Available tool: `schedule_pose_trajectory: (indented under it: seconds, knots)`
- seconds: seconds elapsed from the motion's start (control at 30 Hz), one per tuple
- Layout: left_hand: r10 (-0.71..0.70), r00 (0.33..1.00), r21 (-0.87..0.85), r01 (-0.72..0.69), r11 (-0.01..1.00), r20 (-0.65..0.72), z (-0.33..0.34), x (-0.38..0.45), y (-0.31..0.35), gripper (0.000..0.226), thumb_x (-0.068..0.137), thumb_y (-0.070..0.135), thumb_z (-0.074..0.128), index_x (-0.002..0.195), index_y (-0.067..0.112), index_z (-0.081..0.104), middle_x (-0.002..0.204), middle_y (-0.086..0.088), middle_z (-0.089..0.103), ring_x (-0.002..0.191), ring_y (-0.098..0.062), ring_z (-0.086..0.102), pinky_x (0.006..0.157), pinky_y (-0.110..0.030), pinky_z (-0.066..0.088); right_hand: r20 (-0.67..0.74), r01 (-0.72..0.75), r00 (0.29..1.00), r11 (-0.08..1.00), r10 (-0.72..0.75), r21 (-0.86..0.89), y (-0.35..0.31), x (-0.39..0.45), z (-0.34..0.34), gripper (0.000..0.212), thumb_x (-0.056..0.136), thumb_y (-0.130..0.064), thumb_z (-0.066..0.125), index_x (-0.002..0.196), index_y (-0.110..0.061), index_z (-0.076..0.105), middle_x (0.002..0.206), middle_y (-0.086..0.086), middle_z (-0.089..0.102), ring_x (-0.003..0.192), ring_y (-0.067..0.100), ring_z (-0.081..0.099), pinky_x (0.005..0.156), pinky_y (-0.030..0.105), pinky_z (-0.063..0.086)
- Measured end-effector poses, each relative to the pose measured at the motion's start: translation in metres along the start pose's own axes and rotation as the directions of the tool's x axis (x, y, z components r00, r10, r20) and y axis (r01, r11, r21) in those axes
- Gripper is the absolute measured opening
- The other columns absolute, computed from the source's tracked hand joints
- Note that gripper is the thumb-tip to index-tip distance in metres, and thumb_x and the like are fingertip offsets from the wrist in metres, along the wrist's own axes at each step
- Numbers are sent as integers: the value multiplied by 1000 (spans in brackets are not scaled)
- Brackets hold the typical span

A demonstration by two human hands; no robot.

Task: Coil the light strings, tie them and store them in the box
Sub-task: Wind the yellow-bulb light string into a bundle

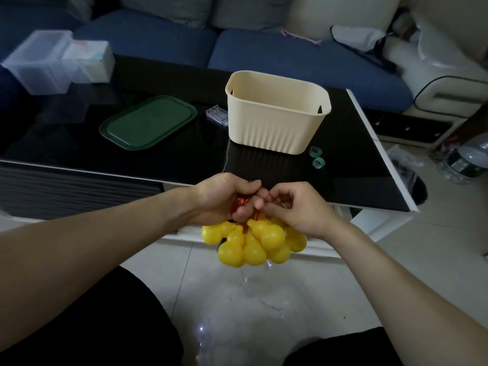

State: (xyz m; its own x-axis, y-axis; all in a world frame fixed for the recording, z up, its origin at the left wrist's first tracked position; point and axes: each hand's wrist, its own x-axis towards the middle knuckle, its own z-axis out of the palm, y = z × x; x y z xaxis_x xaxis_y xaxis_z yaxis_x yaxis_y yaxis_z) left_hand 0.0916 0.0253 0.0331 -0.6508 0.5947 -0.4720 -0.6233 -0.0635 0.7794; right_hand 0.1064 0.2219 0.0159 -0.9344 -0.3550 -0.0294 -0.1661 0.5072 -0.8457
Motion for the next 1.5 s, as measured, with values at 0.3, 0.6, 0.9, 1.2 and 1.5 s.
schedule_pose_trajectory:
  seconds: [0.3,0.6,0.9,1.2,1.5]
  knots:
    - [-50,993,83,59,995,-110,-9,-2,6,35,102,24,37,69,16,46,47,7,25,37,-8,19,39,-22,18,36,-106,993,980,113,-169,-3,1,-11,31,94,-42,66,74,-19,73,65,-1,68,59,8,57,62,31,47]
    - [-2,942,11,5,1000,-334,-21,0,11,41,103,32,35,64,21,39,47,7,24,37,-10,18,35,-23,19,-9,-416,909,909,416,20,1,-8,-49,61,103,-52,43,76,-7,74,56,2,57,59,19,52,59,29,41]
    - [-20,926,-116,-26,993,-378,-18,2,9,39,103,35,34,67,20,41,54,4,36,42,-13,32,47,-27,31,-73,-159,987,958,146,-237,-20,-16,-31,22,96,-34,66,79,-22,72,68,2,68,58,5,57,58,24,45]
    - [55,956,-181,-110,977,-288,-1,5,11,37,104,29,36,73,12,47,74,-13,69,59,-24,67,68,-32,47,62,-25,997,916,54,-400,-38,-18,4,20,91,-20,65,72,-24,66,61,-5,63,59,7,58,52,14,41]
    - [81,945,-3,-87,996,-317,5,7,5,39,105,32,39,71,14,47,55,-5,51,41,-17,43,41,-22,40,123,33,992,918,17,-395,-45,-22,15,23,92,-20,63,69,-22,67,54,-5,58,55,9,55,54,25,43]
